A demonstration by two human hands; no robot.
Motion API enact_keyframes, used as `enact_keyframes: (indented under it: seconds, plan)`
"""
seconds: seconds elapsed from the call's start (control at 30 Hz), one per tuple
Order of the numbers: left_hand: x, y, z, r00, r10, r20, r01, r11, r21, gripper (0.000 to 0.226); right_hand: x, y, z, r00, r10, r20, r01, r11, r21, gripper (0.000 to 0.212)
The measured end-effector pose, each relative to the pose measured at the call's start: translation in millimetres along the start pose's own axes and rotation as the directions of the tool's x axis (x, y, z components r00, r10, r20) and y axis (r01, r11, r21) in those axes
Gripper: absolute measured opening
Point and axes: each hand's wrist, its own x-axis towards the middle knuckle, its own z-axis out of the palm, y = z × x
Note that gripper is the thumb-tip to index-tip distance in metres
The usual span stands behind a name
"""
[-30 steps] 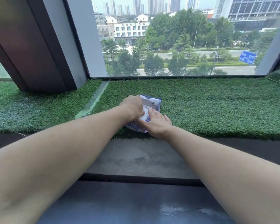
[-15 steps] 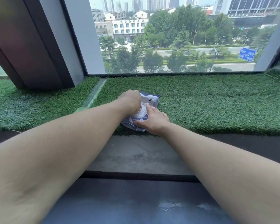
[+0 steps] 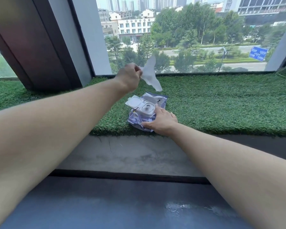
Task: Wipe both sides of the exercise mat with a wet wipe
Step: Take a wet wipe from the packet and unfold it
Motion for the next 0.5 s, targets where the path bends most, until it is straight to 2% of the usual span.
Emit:
enact_keyframes:
  seconds: [0.1, 0.17, 0.2, 0.27, 0.3, 0.33, 0.37, 0.4, 0.43, 0.5]
  plan:
    - [-30, 8, -22, 0.997, 0.067, 0.039, -0.062, 0.99, -0.129, 0.011, 2, 2, -1, 1.0, 0.009, -0.019, -0.007, 0.994, 0.106, 0.112]
    - [-60, 8, -33, 0.996, 0.077, 0.039, -0.063, 0.961, -0.269, 0.016, -8, 5, -6, 0.998, 0.014, -0.061, 0.007, 0.942, 0.337, 0.103]
    - [-76, 8, -38, 0.997, 0.061, 0.043, -0.042, 0.936, -0.35, 0.018, -19, 6, -12, 0.991, 0.009, -0.137, 0.055, 0.889, 0.455, 0.091]
    - [-109, 7, -46, 0.997, 0.036, 0.068, 0.001, 0.88, -0.474, 0.018, -49, 4, -24, 0.934, 0.025, -0.356, 0.208, 0.772, 0.601, 0.055]
    - [-126, 5, -48, 0.997, 0.027, 0.078, 0.016, 0.864, -0.504, 0.015, -67, -1, -31, 0.911, 0.03, -0.412, 0.291, 0.659, 0.693, 0.049]
    - [-141, 2, -50, 0.997, 0.017, 0.081, 0.028, 0.855, -0.518, 0.011, -86, -11, -37, 0.92, 0.03, -0.391, 0.327, 0.491, 0.807, 0.056]
    - [-157, -1, -52, 0.997, 0.006, 0.078, 0.036, 0.849, -0.527, 0.008, -107, -22, -44, 0.95, -0.005, -0.312, 0.297, 0.318, 0.901, 0.068]
    - [-173, -2, -55, 0.997, 0.001, 0.074, 0.04, 0.836, -0.547, 0.005, -126, -32, -49, 0.97, -0.078, -0.231, 0.242, 0.194, 0.951, 0.076]
    - [-189, -2, -58, 0.997, -0.003, 0.073, 0.044, 0.819, -0.572, 0.006, -146, -43, -54, 0.975, -0.151, -0.164, 0.185, 0.137, 0.973, 0.076]
    - [-222, 1, -65, 0.997, 0.006, 0.077, 0.045, 0.769, -0.637, 0.014, -182, -60, -57, 0.969, -0.224, -0.108, 0.145, 0.159, 0.976, 0.05]
